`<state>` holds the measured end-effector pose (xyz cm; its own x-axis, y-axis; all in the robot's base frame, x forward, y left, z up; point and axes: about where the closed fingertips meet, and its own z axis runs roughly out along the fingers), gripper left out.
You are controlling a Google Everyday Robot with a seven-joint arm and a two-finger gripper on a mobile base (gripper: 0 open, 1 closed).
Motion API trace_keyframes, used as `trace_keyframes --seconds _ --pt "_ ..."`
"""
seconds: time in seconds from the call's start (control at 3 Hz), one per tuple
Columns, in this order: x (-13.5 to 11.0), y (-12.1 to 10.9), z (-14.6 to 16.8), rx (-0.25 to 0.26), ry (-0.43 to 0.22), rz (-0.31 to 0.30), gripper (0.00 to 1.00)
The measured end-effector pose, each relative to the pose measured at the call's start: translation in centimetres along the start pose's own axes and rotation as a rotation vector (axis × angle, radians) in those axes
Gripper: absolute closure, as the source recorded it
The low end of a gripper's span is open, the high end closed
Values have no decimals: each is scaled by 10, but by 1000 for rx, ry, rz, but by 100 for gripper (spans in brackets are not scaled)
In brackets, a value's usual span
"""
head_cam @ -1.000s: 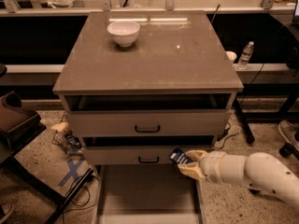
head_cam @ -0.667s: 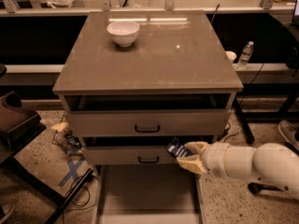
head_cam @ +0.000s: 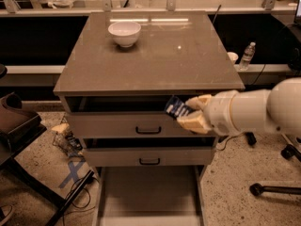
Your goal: Pick rxbar blueberry from bottom drawer and place on counter
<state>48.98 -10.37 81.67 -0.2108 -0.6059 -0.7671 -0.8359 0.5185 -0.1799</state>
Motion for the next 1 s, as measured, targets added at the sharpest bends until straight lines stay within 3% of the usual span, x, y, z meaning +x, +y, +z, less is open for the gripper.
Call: trace_keyframes --seconds 0.33,0.67,1.0 --pt "-50 -47 -12 79 29 -60 100" --pt "-83 -108 -7 177 65 -85 100" --pt "-110 -161 24 235 72 -111 100"
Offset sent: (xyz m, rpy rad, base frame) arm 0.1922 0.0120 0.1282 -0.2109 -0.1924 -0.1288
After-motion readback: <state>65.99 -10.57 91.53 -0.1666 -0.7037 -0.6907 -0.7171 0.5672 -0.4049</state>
